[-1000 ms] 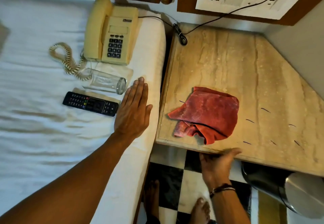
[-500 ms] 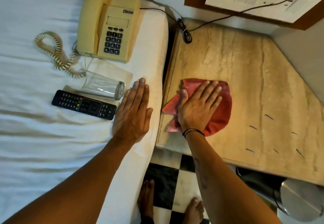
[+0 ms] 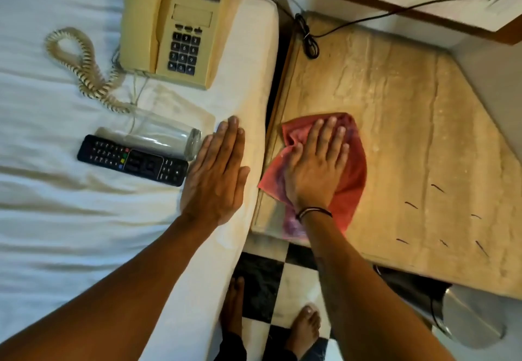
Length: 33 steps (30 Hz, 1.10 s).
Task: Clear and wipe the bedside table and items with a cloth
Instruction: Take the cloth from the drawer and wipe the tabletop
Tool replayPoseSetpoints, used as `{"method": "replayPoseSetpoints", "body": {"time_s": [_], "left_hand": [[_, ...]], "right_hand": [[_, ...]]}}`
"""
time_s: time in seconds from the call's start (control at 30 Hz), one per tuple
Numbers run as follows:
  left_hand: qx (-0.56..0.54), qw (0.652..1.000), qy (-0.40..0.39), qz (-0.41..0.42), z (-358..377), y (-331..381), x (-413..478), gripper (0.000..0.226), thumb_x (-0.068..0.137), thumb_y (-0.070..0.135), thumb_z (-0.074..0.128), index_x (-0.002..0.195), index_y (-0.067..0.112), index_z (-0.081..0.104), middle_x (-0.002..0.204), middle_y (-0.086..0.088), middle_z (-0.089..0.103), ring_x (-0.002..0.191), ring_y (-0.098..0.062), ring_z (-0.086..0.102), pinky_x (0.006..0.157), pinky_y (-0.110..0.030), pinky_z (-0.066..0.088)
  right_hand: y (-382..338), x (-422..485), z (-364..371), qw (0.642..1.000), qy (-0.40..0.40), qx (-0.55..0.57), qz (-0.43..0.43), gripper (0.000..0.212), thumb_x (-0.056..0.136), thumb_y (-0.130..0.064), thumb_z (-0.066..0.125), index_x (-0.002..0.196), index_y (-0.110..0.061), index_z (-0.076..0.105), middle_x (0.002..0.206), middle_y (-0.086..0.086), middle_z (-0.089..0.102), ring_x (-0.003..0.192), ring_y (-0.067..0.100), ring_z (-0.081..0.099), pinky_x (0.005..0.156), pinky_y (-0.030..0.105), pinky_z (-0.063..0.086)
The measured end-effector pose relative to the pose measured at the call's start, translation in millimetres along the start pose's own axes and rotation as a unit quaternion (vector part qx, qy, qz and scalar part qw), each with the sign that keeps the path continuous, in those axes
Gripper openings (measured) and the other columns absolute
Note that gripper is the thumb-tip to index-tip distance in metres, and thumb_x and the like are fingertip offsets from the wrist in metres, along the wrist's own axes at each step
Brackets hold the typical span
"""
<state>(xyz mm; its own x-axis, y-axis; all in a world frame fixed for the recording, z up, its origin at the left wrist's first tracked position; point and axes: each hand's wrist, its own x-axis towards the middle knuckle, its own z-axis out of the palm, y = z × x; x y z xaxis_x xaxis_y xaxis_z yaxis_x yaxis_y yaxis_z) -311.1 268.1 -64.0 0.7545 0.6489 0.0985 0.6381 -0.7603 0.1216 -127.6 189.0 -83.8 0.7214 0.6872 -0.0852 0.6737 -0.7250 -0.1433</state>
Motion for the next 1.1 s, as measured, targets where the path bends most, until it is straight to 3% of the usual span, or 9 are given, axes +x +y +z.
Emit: {"method": "replayPoseSetpoints", "body": {"time_s": [0.13, 0.23, 0.3, 0.47, 0.63, 0.73, 0.83, 0.93, 1.1], "left_hand": [[-0.016, 1.0, -0.025, -0.004, -17, 3, 7, 0.067, 0.12, 0.037, 0.012, 0.176, 0.001, 0.01, 0.186, -0.02, 0.005, 0.174, -0.033, 0.007, 0.14, -0.053, 0.022], [-0.012, 1.0, -0.023, -0.007, -14, 4, 3, 0.067, 0.119, 0.036, 0.016, 0.176, 0.001, 0.008, 0.186, -0.019, 0.003, 0.174, -0.033, 0.005, 0.139, -0.053, 0.023], [0.001, 1.0, -0.012, -0.008, -5, 3, 0, 0.067, 0.119, 0.034, 0.02, 0.176, 0.001, 0.007, 0.187, -0.019, 0.003, 0.174, -0.032, 0.006, 0.14, -0.052, 0.023], [0.006, 1.0, -0.015, -0.007, -6, 3, 2, 0.068, 0.119, 0.035, 0.019, 0.176, 0.002, 0.004, 0.187, -0.018, 0.003, 0.175, -0.031, 0.005, 0.141, -0.051, 0.019], [-0.008, 0.999, -0.028, -0.015, -13, 5, 2, 0.068, 0.118, 0.035, 0.02, 0.176, 0.002, 0.007, 0.187, -0.019, 0.003, 0.175, -0.032, 0.005, 0.14, -0.053, 0.022], [-0.009, 1.0, -0.005, -0.007, -1, 2, 3, 0.067, 0.119, 0.035, 0.017, 0.176, 0.003, 0.007, 0.187, -0.017, 0.003, 0.175, -0.031, 0.006, 0.14, -0.053, 0.022], [-0.028, 0.999, 0.02, -0.012, 13, -4, 1, 0.067, 0.119, 0.036, 0.018, 0.177, 0.004, 0.008, 0.187, -0.016, 0.004, 0.175, -0.031, 0.007, 0.14, -0.053, 0.021], [-0.009, 1.0, 0.026, -0.003, 14, -4, 0, 0.067, 0.118, 0.035, 0.018, 0.177, 0.004, 0.009, 0.187, -0.015, 0.004, 0.175, -0.031, 0.007, 0.141, -0.05, 0.015], [-0.014, 1.0, 0.012, -0.01, 11, 0, 1, 0.068, 0.117, 0.035, 0.018, 0.176, 0.003, 0.008, 0.187, -0.016, 0.003, 0.175, -0.031, 0.005, 0.14, -0.052, 0.019]], "right_hand": [[23, -79, -6, 0.983, -0.061, -0.029, -0.173, 0.07, 0.114, -0.045, 0.023, 0.173, -0.011, 0.008, 0.183, 0.01, 0.002, 0.17, 0.029, 0.002, 0.136, 0.053, 0.016], [65, -73, -18, 0.965, -0.092, -0.071, -0.234, 0.071, 0.113, -0.047, 0.022, 0.173, -0.011, 0.008, 0.183, 0.009, 0.001, 0.17, 0.028, 0.001, 0.134, 0.054, 0.023], [51, -33, -9, 0.969, -0.073, -0.068, -0.225, 0.071, 0.113, -0.047, 0.02, 0.173, -0.011, 0.007, 0.183, 0.01, 0.001, 0.17, 0.029, 0.0, 0.135, 0.054, 0.019], [-19, 7, -3, 0.998, -0.011, 0.004, -0.059, 0.07, 0.113, -0.044, 0.023, 0.172, -0.008, 0.012, 0.182, 0.014, 0.006, 0.17, 0.031, 0.004, 0.137, 0.052, 0.008], [23, -115, -12, 0.97, -0.101, -0.032, -0.219, 0.071, 0.115, -0.049, 0.017, 0.172, -0.007, 0.01, 0.182, 0.014, 0.001, 0.17, 0.031, 0.002, 0.136, 0.049, 0.013], [55, -37, -19, 0.944, -0.117, -0.051, -0.305, 0.069, 0.115, -0.049, 0.009, 0.172, -0.01, 0.012, 0.181, 0.011, 0.002, 0.169, 0.032, 0.005, 0.137, 0.047, 0.008], [24, 80, -25, 0.982, -0.067, -0.031, -0.173, 0.069, 0.115, -0.048, 0.011, 0.173, -0.011, 0.004, 0.182, 0.012, -0.004, 0.17, 0.029, -0.003, 0.138, 0.048, 0.004], [-20, 111, -20, 0.999, -0.024, 0.012, -0.046, 0.069, 0.115, -0.046, 0.017, 0.172, -0.009, 0.009, 0.182, 0.015, 0.002, 0.17, 0.033, 0.001, 0.138, 0.05, 0.006], [-7, -40, -8, 0.978, -0.047, 0.017, -0.205, 0.066, 0.115, -0.041, 0.023, 0.173, -0.013, 0.009, 0.183, 0.01, 0.001, 0.17, 0.032, -0.002, 0.137, 0.053, 0.011]]}}
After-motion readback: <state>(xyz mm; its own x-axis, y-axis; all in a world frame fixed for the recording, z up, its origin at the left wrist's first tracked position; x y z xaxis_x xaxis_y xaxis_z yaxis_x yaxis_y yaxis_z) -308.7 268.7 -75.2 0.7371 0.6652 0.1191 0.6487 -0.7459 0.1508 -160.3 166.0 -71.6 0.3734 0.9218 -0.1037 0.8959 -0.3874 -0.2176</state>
